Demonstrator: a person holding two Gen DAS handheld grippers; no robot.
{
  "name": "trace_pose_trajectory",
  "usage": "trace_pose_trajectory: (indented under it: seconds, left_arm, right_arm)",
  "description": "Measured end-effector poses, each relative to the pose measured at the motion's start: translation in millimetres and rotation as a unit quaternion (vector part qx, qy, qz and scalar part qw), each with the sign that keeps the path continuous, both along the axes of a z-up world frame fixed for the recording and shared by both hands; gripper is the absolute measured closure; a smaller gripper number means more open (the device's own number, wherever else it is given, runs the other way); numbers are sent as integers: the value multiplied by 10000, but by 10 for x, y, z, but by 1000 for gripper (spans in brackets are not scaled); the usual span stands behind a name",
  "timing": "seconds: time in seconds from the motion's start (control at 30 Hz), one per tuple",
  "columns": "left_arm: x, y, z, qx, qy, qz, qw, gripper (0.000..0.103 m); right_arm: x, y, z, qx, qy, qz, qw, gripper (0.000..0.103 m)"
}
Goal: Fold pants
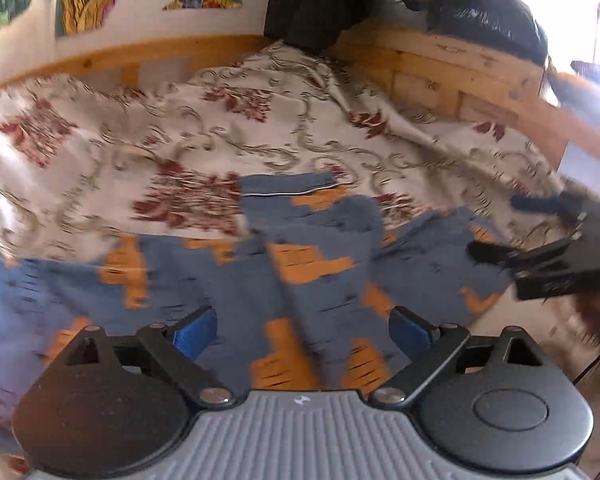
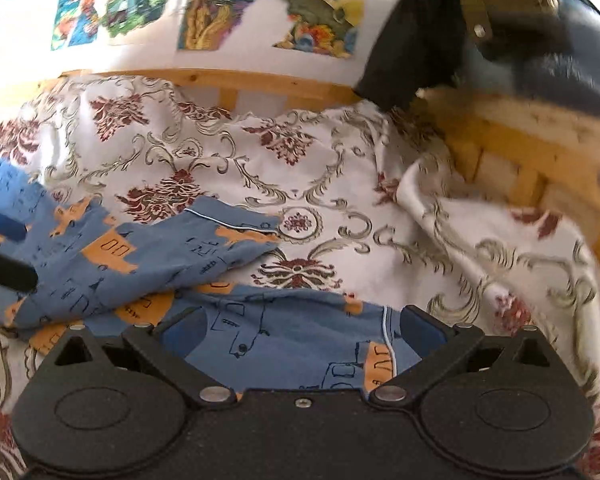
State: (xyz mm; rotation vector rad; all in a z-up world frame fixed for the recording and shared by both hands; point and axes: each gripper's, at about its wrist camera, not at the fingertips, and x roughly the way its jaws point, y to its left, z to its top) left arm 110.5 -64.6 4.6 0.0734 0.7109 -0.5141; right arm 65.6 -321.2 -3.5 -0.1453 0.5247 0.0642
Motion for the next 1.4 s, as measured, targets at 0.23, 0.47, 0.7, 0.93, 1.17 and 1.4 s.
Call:
trace_pose_trajectory:
  seconds: [0.23,0.47,0.7,0.93,1.17,1.4]
  left_arm:
    - [131,18,-292,-698,822,345,9936,51]
    - [219,111,-414,-1092,1179,398,9862,92]
    - [252,109,-423,-1077,1290,440,9848,97]
    - [270,73,-385,-961,1170,390,9877,97]
    - [287,136,-392,-996,1175,375,9874,97]
    - [232,120,-375,-934,986,165,9906,97]
  right_arm:
    - [147,25,-18,334,-24,115,9994,1]
    - [175,-30,-15,737,123,329,9967,1]
    - [981,31,273,1311,1323,759,9796,13]
    - [2324,808,302,1248,3134,774,9382,37]
    - [2760,1432,108,296,3872,741,9185,42]
    - [2656,1646,8,-161,4043,1091,9079,37]
